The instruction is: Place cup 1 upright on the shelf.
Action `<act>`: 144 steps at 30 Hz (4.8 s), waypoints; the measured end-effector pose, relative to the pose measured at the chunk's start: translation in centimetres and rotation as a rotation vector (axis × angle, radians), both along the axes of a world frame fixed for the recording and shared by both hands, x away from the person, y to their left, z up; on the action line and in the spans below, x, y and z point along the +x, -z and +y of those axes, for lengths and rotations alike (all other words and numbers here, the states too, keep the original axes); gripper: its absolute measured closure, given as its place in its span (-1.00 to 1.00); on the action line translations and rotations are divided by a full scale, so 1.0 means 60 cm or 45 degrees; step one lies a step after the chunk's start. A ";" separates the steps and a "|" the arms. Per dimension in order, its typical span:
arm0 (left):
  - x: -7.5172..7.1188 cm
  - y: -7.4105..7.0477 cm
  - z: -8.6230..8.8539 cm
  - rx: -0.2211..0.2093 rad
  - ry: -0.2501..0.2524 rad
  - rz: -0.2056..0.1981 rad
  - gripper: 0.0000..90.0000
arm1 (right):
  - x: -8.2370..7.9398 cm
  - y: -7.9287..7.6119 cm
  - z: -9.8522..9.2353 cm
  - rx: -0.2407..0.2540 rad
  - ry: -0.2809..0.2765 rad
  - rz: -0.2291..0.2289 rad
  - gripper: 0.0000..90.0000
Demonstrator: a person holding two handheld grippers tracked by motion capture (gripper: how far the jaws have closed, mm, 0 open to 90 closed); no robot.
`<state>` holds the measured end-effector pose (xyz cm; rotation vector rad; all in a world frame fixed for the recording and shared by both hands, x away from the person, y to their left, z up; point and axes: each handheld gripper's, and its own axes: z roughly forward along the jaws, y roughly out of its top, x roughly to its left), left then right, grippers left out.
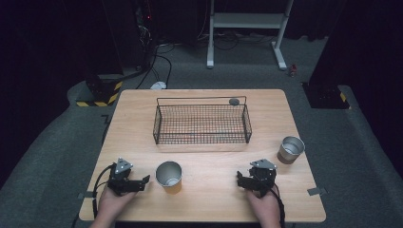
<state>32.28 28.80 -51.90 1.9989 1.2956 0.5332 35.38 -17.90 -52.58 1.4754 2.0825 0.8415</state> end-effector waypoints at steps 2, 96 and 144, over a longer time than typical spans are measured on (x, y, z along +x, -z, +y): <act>-0.002 -0.004 0.002 -0.019 0.003 -0.023 -0.84 | 0.000 0.000 0.000 0.000 0.000 0.000 -0.80; -0.049 -0.118 -0.111 -0.279 0.407 -0.381 -0.99 | 0.000 0.000 0.001 0.001 -0.004 0.002 -0.80; -0.038 -0.048 -0.139 -0.287 0.476 -0.273 -0.99 | 0.000 0.000 0.002 0.002 -0.005 0.004 -0.80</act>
